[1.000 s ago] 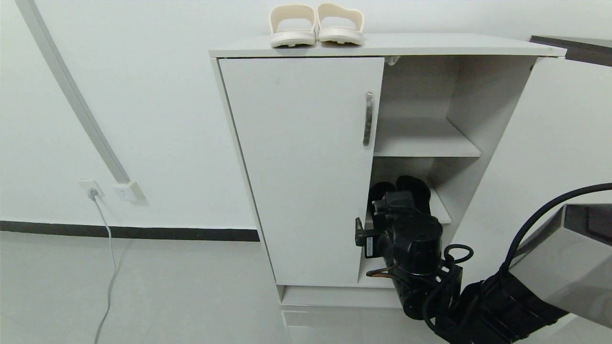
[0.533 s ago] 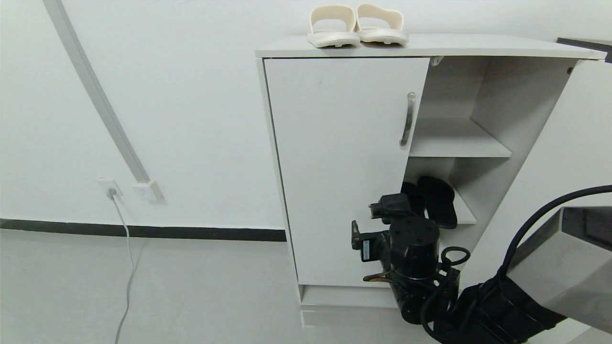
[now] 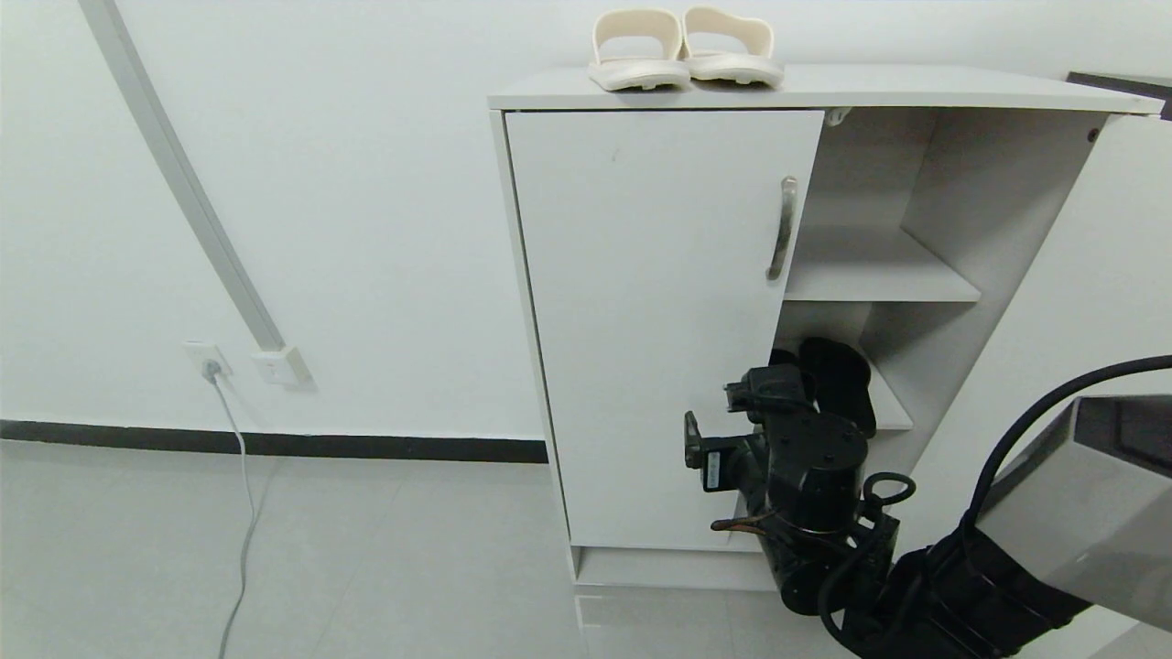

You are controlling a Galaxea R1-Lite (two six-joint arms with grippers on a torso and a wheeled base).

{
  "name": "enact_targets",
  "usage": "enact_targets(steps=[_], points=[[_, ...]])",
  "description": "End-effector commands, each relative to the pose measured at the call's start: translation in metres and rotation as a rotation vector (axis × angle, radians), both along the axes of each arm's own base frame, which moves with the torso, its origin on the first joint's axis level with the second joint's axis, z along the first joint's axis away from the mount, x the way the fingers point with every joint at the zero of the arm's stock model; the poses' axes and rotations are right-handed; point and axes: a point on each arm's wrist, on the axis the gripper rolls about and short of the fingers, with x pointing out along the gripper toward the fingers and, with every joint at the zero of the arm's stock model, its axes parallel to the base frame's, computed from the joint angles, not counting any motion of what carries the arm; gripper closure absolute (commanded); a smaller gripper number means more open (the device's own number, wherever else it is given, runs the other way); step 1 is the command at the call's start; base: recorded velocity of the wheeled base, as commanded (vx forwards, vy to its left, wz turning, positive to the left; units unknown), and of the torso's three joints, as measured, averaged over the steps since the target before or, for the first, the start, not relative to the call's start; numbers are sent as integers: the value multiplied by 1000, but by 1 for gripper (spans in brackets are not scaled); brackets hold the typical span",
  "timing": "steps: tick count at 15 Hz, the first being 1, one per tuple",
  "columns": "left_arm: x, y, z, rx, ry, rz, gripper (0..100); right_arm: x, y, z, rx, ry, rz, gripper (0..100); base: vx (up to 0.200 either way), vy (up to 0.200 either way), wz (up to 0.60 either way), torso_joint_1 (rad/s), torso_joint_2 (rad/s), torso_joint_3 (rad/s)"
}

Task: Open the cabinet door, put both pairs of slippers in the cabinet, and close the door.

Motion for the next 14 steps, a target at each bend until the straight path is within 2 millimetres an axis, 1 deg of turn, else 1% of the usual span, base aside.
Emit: enact_targets(steps=[1,14], points=[[0,0,0,0,1,0,100,0,-1,-2,-11,3,4,0,0,0,0,0,0,0],[0,0,0,0,1,0,100,-3,-2,-5,-35,5,26,0,0,0,0,0,0,0]])
